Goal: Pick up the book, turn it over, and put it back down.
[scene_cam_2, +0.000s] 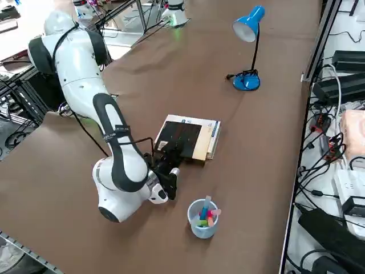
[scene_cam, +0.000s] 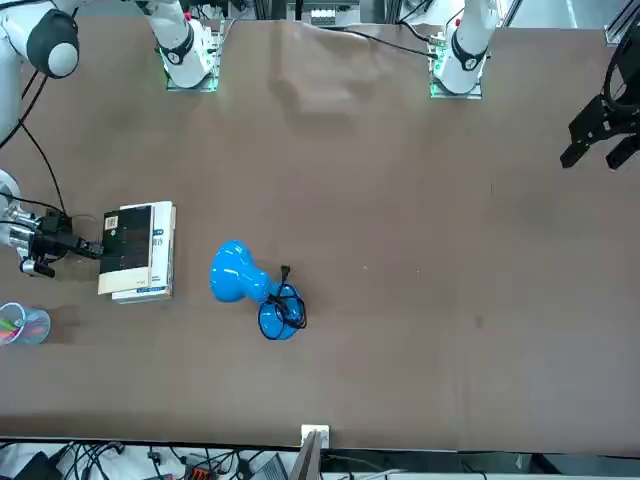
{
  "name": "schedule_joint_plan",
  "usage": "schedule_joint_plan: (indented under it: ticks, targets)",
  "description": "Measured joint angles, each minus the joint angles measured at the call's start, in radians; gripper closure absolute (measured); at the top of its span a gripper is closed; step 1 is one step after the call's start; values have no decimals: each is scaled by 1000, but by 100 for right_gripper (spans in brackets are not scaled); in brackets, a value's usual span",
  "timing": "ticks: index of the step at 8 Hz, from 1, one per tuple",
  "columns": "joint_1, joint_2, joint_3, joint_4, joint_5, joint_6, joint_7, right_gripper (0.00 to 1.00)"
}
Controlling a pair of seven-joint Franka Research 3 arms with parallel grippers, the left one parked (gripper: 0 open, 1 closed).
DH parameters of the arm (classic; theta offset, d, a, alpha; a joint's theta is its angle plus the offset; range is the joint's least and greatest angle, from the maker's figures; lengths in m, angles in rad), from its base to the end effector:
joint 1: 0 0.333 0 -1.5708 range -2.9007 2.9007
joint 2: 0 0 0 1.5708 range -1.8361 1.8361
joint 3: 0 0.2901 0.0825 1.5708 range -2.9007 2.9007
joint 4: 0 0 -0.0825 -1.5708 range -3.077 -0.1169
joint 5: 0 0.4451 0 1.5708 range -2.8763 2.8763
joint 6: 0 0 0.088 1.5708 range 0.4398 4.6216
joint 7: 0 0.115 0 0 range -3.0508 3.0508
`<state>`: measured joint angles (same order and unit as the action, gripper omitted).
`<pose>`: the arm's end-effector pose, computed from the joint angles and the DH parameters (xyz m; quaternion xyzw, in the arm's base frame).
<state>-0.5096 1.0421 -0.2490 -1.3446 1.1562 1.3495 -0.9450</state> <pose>0.5701 -0.3455 0.0495 -0.8034 0.0772 -0.0397 0.5891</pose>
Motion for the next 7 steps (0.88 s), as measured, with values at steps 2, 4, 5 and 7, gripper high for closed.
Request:
schedule_joint_plan:
  ticks: [2, 4, 5, 7]
  targets:
    - [-10, 0, 1, 1, 0, -9, 0, 23]
    - [-11, 0, 2, 2, 0, -10, 0, 39]
    - [-11, 2, 3, 2, 0, -11, 0, 52]
    - [-11, 13, 4, 2, 1, -24, -5, 66]
